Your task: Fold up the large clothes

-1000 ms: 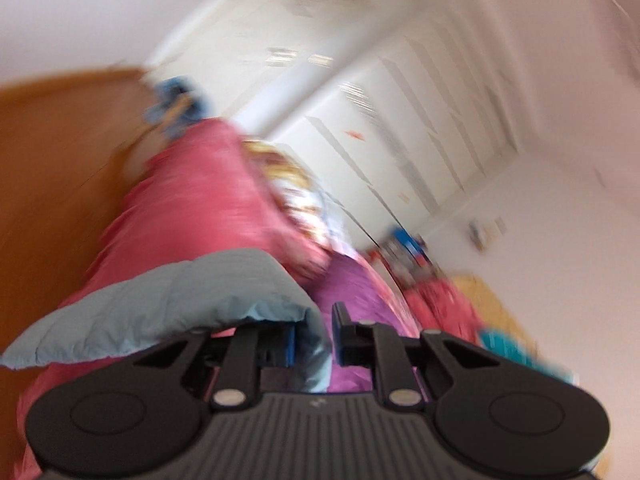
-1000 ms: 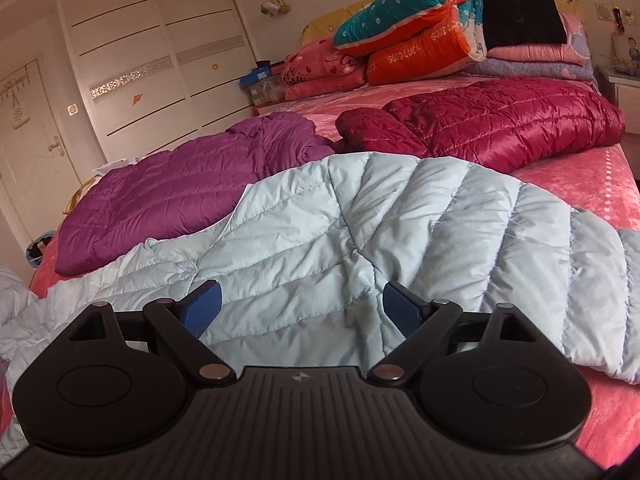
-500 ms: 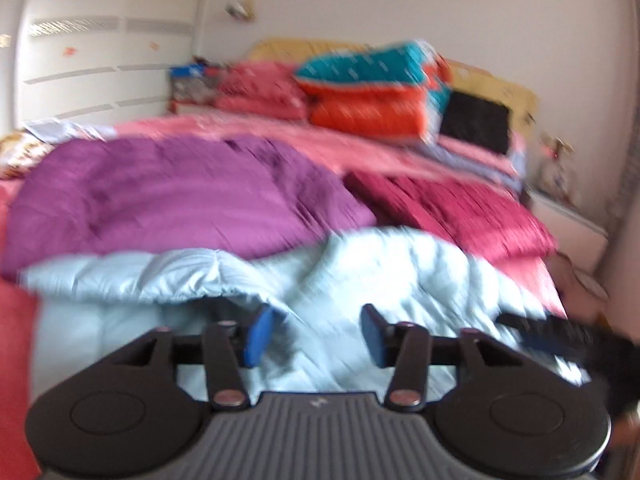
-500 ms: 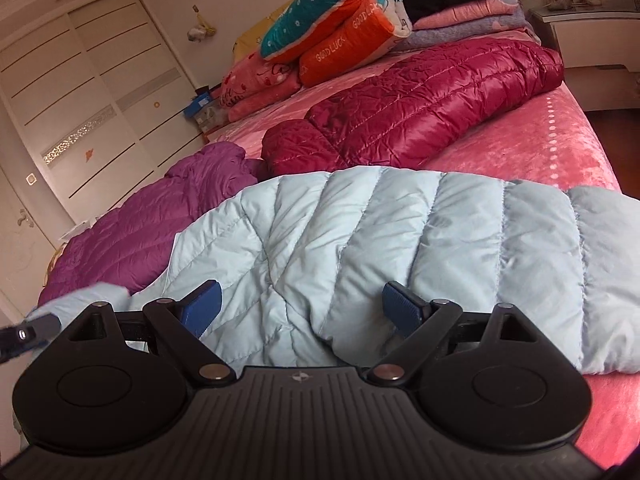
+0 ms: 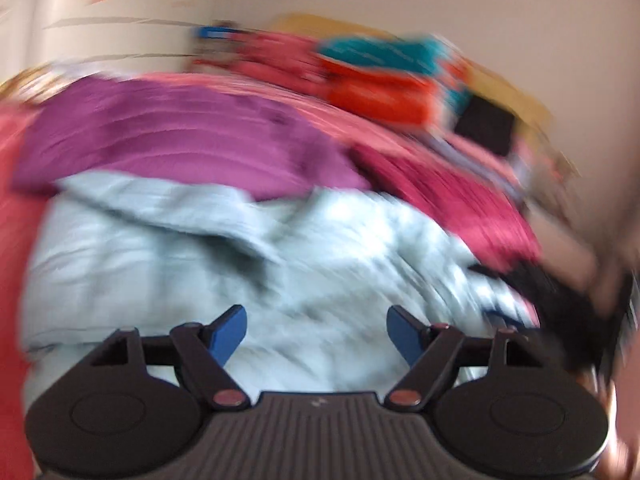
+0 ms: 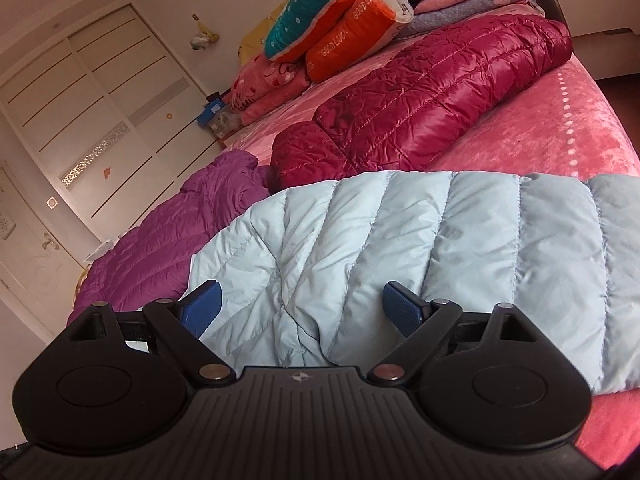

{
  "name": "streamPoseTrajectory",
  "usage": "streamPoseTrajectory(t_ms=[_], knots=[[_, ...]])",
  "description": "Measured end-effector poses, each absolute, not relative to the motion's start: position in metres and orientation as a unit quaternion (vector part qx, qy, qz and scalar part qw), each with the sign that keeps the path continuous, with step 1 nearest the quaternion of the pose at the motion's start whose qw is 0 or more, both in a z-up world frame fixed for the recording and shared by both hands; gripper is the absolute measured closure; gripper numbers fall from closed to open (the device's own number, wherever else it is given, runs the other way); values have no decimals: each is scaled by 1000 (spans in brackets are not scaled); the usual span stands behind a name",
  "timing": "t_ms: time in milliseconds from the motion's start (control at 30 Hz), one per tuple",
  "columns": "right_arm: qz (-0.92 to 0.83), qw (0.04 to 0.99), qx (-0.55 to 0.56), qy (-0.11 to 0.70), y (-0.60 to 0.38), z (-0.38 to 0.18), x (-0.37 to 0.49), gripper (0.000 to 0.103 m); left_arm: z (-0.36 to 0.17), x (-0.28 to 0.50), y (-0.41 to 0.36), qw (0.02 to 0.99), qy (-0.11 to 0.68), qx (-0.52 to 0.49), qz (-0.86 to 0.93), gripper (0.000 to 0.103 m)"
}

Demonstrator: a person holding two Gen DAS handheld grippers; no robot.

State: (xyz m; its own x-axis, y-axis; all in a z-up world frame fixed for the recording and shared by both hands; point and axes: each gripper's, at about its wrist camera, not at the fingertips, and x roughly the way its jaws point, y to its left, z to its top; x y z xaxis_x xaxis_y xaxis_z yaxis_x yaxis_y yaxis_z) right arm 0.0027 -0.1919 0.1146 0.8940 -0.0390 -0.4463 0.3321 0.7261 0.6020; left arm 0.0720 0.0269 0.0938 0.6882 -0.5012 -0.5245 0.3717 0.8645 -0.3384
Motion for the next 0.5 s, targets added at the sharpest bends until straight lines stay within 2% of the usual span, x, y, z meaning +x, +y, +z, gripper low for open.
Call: streamPoseTrajectory(t_ms=[333, 400, 500], knots=[[-94, 909, 347, 210, -191, 114, 8, 0, 79, 148, 92, 883, 292, -353, -105, 28], [-92, 909, 346, 212, -192, 113, 10, 0, 71, 158, 96, 874, 296, -375, -88, 33], [-91, 909, 346, 213, -192, 113, 11, 0, 72, 167, 89, 882, 295, -357, -82, 49]])
